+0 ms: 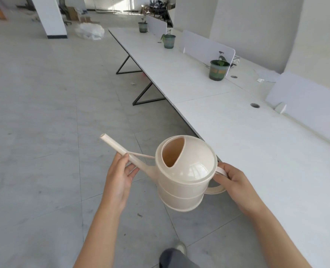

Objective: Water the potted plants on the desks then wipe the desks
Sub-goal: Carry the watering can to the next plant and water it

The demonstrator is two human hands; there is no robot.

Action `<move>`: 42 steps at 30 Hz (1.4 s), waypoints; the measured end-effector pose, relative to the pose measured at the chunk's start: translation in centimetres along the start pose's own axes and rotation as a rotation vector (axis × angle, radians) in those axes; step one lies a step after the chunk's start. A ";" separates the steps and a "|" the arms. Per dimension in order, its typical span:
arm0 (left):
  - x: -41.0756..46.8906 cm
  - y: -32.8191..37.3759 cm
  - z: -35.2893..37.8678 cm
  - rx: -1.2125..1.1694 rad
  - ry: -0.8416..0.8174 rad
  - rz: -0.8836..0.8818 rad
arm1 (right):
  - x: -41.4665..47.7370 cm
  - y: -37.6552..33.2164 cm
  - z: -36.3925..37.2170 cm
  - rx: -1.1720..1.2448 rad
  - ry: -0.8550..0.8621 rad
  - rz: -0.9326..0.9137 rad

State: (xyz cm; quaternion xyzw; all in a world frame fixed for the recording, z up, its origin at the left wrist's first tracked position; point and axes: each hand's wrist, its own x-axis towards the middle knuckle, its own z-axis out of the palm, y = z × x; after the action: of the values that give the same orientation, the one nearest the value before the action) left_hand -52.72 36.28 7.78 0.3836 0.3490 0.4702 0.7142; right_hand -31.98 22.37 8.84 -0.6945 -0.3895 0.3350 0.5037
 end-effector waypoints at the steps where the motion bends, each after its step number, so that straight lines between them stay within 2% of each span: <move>1: 0.6 0.0 -0.2 0.007 -0.003 -0.007 | 0.8 0.0 0.4 0.002 0.006 0.008; 10: 9.9 1.7 -1.1 0.042 -0.013 -0.018 | 11.4 -1.2 3.8 0.106 0.028 0.040; 15: 16.5 3.4 -0.9 0.053 0.032 0.035 | 18.8 -2.5 5.4 0.156 0.005 0.014; 23: 25.6 4.6 -0.9 0.022 0.071 0.059 | 27.8 -4.3 7.7 0.186 -0.003 0.029; 26: 29.3 4.4 -1.2 0.008 0.057 0.047 | 30.9 -4.1 8.5 0.147 0.045 0.045; 31: 37.0 4.7 -1.1 0.018 -0.030 0.009 | 36.6 -4.8 10.0 0.128 0.140 0.073; 42: 56.1 8.3 0.6 0.112 -0.336 -0.084 | 48.5 -7.1 14.3 0.218 0.421 0.141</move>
State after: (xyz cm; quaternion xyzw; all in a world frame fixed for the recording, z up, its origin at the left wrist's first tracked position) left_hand -37.88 90.98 7.57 0.4809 0.2663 0.3490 0.7590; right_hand -22.79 72.55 8.28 -0.7161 -0.1880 0.2572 0.6211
